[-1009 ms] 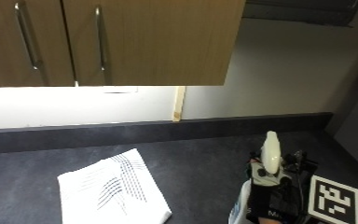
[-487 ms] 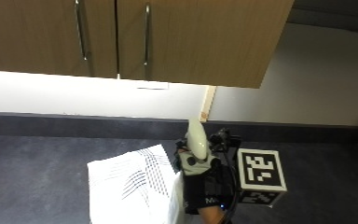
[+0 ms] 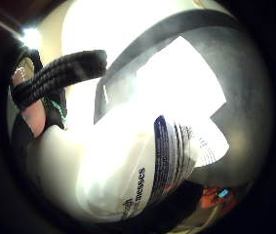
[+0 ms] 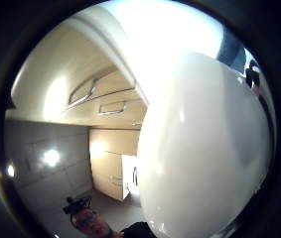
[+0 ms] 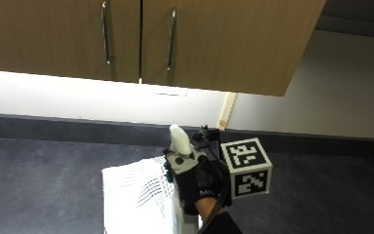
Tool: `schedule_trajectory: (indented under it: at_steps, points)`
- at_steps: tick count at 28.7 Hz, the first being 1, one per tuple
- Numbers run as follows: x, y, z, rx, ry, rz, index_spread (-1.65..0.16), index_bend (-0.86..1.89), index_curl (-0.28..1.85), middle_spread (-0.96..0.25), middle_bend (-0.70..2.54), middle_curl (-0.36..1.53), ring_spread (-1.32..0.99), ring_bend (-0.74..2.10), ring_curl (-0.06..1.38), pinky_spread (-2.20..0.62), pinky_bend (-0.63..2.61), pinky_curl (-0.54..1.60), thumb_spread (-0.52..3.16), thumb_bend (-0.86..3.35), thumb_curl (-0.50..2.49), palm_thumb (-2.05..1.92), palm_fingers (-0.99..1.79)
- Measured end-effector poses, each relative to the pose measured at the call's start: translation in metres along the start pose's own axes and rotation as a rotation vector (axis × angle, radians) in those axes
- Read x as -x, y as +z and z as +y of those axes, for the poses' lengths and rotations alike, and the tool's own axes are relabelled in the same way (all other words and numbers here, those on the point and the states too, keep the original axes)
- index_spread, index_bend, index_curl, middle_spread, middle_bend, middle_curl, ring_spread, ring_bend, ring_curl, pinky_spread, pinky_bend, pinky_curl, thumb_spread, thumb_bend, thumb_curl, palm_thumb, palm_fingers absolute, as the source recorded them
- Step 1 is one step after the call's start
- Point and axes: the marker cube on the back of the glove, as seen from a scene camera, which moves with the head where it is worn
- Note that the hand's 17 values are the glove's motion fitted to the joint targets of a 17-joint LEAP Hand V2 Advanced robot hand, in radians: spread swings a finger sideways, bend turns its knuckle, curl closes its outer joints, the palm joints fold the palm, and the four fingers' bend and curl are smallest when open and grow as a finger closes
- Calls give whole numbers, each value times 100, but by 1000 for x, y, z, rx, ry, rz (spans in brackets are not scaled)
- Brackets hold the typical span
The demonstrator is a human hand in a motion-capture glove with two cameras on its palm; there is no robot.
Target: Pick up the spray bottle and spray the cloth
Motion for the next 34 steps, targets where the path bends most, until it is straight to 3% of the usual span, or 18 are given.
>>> schedule_trajectory:
  at_steps: [12, 20, 27, 34]
  points:
    - [-85, 21, -31, 399, 669, 323, -17, 33, 62, -10, 55, 63, -12, 65, 55, -12, 53, 47, 79, -1, 75, 108, 127]
    - [-134, 18, -24, 504, 996, 372, -19, 30, 62, -10, 55, 63, -13, 66, 55, -11, 53, 47, 89, 0, 76, 110, 125]
    - [-148, 19, -19, 489, 1005, 308, -19, 29, 62, -10, 55, 63, -13, 66, 55, -11, 53, 47, 95, 0, 77, 110, 125]
    - [-119, 24, -24, 393, 769, 260, -20, 28, 62, -10, 54, 63, -13, 66, 54, -10, 53, 47, 99, 0, 78, 111, 124]
